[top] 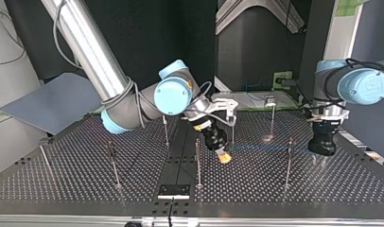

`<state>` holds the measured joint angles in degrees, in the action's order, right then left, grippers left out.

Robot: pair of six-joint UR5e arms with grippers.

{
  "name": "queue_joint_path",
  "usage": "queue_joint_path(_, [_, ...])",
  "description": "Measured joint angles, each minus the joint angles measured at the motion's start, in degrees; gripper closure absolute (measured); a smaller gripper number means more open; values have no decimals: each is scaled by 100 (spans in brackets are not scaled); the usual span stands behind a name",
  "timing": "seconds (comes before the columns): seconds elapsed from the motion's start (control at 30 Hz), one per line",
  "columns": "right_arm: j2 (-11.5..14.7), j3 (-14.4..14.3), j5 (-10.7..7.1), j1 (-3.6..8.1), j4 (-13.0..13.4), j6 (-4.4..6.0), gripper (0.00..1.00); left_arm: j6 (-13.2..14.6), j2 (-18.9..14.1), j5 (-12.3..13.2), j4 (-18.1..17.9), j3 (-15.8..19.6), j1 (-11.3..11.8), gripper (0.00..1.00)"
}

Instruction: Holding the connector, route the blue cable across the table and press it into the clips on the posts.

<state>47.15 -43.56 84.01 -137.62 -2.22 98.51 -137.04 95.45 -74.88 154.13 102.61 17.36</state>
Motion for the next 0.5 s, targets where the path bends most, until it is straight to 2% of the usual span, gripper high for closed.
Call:
queue_joint_path(0.27, [11, 0, 3, 2, -60, -11, 100, 408, -300, -206, 411, 287, -23, 0])
queue_joint_path(0.5, [34, 15, 105, 13, -80, -14, 100, 716, -605, -24, 717, 593, -110, 0])
